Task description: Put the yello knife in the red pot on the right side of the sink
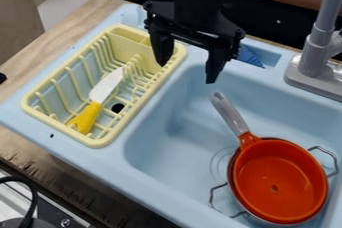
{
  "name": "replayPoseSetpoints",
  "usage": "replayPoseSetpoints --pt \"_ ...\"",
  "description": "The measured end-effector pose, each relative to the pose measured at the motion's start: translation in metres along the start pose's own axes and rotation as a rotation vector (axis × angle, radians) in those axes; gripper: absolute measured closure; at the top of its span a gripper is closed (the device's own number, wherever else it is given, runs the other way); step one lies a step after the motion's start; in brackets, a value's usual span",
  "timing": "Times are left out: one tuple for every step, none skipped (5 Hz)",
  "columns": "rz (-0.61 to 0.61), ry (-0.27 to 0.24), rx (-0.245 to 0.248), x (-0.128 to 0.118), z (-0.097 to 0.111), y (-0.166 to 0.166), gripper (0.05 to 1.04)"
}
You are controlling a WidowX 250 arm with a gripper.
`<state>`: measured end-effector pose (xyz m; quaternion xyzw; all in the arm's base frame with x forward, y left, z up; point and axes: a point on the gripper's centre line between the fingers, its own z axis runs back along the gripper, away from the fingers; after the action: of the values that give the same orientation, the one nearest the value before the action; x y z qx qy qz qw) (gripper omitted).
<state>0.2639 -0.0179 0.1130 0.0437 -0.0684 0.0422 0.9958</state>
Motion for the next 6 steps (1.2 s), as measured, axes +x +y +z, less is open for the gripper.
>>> replayPoseSetpoints --pt "-0.003 0.027 0.006 -0.004 -0.007 0.0 0.084" --pt "0.008 0.021 0.015 -0.001 -0.008 0.015 0.084" --pt "0.018 -0.006 0.024 0.001 -0.001 0.039 0.084" --pt "0.048 -0.023 -0.003 -0.015 0.008 0.064 0.084" --pt "0.07 0.004 0.01 -0.03 0.005 0.083 0.084" --pt "0.096 0.035 0.014 -0.042 -0.003 0.095 0.084"
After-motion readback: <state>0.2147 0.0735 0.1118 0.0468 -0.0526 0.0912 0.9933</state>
